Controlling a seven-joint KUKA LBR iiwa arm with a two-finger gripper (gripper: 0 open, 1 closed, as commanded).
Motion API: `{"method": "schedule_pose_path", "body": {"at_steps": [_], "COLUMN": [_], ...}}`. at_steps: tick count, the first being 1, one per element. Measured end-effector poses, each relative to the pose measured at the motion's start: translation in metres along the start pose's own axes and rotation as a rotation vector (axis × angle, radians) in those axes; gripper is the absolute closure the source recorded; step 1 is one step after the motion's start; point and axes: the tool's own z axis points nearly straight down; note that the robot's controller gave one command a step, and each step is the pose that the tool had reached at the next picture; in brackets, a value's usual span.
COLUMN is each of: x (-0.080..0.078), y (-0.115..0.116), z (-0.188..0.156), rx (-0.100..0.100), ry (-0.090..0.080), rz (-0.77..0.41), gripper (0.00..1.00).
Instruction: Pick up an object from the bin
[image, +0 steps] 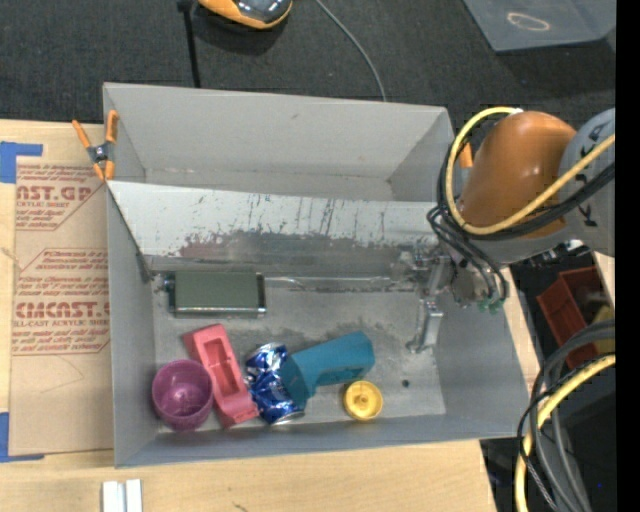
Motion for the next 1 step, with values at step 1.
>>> {"method": "schedule_pose_path", "body": {"at_steps": [1], "x": [0.0071], "y": [0.0233], "z": [0.0357], "rx": [-0.004], "ry": [0.005], "rz": [0.011], "gripper": [0.00]}}
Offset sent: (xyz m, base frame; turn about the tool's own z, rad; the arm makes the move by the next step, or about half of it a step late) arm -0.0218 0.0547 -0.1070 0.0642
